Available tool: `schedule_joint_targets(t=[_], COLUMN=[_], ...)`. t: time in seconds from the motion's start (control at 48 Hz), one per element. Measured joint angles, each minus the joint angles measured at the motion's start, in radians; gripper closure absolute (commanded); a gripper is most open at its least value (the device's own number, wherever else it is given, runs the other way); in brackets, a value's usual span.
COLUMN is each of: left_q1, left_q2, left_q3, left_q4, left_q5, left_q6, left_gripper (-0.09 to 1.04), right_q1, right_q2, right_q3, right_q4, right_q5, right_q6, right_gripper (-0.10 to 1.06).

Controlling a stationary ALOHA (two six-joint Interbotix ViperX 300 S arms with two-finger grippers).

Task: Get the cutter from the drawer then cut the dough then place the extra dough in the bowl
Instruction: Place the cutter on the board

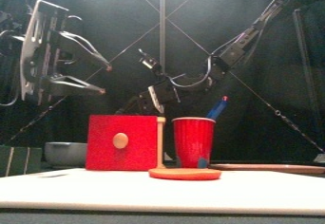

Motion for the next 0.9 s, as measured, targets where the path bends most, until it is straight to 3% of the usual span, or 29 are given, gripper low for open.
schedule_joint_targets(t=[0.312,0.458,0.688,0.812,0.896], left_q1=[0.074,0.092,0.123,0.129,0.13], left_q2=[-0.063,-0.098,-0.164,-0.192,-0.213], left_q3=[0.026,0.04,0.075,0.097,0.114], left_q4=[0.239,0.29,0.301,0.301,0.302], left_q5=[-0.149,-0.193,-0.209,-0.209,-0.209], left_q6=[0.202,0.324,0.474,0.517,0.54], left_gripper=[0.29,0.33,0.33,0.33,0.34], right_q1=[0.021,0.074,0.153,0.163,0.163], right_q2=[-0.014,-0.067,-0.166,-0.187,-0.189], right_q3=[-0.003,0.005,0.008,0.008,0.008], right_q4=[0.002,0.048,0.103,0.15,0.178], right_q5=[0.018,0.083,0.287,0.42,0.491], right_q6=[0.005,0.005,0.005,0.005,0.003], right_gripper=[0.98,0.98,0.98,0.94,0.85])
